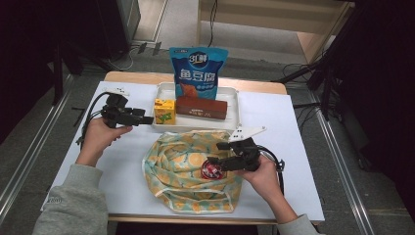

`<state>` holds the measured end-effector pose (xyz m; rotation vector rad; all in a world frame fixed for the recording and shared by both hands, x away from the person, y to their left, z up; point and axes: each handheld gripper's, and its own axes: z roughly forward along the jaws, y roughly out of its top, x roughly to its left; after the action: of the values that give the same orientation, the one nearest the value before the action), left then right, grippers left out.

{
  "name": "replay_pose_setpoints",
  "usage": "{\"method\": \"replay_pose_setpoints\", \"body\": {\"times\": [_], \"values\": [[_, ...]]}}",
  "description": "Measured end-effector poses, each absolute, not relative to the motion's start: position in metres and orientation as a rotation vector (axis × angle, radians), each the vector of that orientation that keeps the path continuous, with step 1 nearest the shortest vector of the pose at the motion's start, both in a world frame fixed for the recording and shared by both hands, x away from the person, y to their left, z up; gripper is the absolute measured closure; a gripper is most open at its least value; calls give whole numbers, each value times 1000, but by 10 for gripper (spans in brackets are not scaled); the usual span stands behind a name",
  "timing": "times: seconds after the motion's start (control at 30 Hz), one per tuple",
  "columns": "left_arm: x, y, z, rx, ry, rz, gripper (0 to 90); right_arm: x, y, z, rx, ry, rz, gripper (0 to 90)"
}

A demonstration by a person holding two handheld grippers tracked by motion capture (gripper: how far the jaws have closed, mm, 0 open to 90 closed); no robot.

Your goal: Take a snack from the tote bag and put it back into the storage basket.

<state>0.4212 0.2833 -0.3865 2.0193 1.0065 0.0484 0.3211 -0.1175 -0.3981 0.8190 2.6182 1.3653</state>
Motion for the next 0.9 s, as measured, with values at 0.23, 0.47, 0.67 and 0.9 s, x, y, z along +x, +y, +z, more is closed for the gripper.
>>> {"method": "replay_pose_setpoints", "body": {"times": [0.23,0.47,0.67,0.9], "values": [[422,282,-387,2021,1006,50,355,315,-114,-409,824,2653,1346,390],[422,282,-387,2025,1007,50,357,308,-110,-414,825,2675,1342,374],[422,282,-387,2031,1007,52,357,306,-108,-418,812,2683,1329,341],[422,282,-387,2030,1008,49,358,306,-107,-423,821,2696,1351,280]]}}
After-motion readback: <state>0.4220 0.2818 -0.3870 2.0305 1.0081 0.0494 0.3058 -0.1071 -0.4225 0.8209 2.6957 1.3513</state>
